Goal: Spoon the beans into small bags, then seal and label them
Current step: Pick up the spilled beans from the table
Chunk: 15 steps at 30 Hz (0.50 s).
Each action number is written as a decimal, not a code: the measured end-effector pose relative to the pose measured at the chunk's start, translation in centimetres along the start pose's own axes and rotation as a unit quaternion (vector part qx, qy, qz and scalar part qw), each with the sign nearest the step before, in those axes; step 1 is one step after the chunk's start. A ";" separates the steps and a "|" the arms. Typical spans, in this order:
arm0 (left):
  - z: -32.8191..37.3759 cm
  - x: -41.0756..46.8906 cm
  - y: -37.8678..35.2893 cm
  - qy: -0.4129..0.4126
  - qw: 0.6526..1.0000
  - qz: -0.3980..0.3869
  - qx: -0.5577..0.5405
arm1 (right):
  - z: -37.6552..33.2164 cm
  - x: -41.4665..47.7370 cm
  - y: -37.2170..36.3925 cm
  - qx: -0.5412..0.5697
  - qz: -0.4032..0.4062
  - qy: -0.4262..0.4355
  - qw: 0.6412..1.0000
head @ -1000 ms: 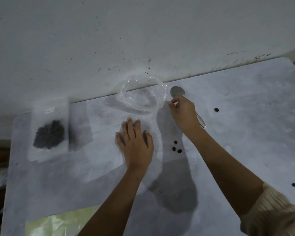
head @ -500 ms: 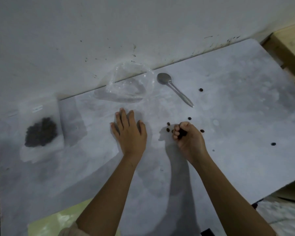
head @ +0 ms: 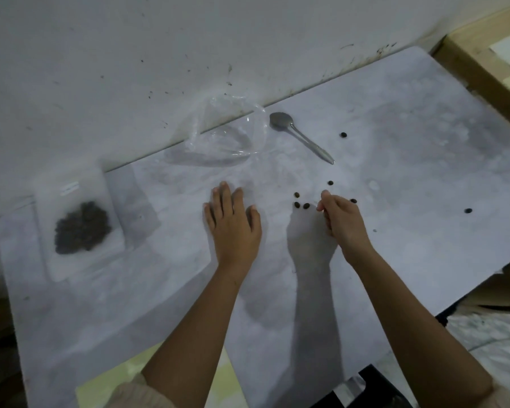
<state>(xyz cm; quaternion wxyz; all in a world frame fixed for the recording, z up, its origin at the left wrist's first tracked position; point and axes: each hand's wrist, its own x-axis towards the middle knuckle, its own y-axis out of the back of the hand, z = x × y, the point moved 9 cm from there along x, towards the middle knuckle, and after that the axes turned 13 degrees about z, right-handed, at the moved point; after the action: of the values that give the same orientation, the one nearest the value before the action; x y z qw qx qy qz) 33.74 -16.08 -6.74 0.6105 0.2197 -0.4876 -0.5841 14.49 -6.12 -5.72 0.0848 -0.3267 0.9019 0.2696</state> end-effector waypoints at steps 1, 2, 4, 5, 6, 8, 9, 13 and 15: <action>0.0 0.0 0.0 -0.001 1.000 0.001 0.002 | -0.5 0.2 0.1 -0.056 0.017 0.042 0.997; 0.0 0.0 0.0 -0.001 1.000 0.001 0.004 | -0.9 0.4 0.1 -0.094 0.027 0.079 0.992; 0.0 0.0 -0.1 0.000 1.000 -0.001 0.007 | -1.5 0.7 0.0 -0.128 0.038 0.128 0.983; 0.0 0.0 -0.1 0.001 1.000 -0.002 0.008 | -1.7 0.9 -0.1 -0.140 0.041 0.146 0.978; 0.1 0.0 -0.1 0.001 1.000 -0.002 0.011 | -1.8 1.1 -0.2 -0.156 0.040 0.159 0.974; 0.1 0.0 -0.1 0.000 1.000 0.000 0.017 | -1.6 1.4 -0.6 -0.186 0.025 0.179 0.966; 0.1 0.0 -0.1 -0.001 1.000 0.000 0.019 | -1.5 1.5 -0.9 -0.197 0.014 0.185 0.963; 0.2 0.0 -0.2 -0.001 1.000 0.000 0.027 | -1.9 1.8 -1.4 -0.220 -0.019 0.200 0.955; 0.3 0.0 -0.2 -0.001 1.000 -0.001 0.031 | -1.9 2.1 -1.8 -0.253 -0.042 0.203 0.945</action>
<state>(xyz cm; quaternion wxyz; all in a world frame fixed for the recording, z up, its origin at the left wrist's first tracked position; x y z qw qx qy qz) 33.38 -16.04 -6.81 0.6024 0.2387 -0.5059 -0.5694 14.06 -9.41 -5.54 -0.1745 -0.4224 0.7875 0.4135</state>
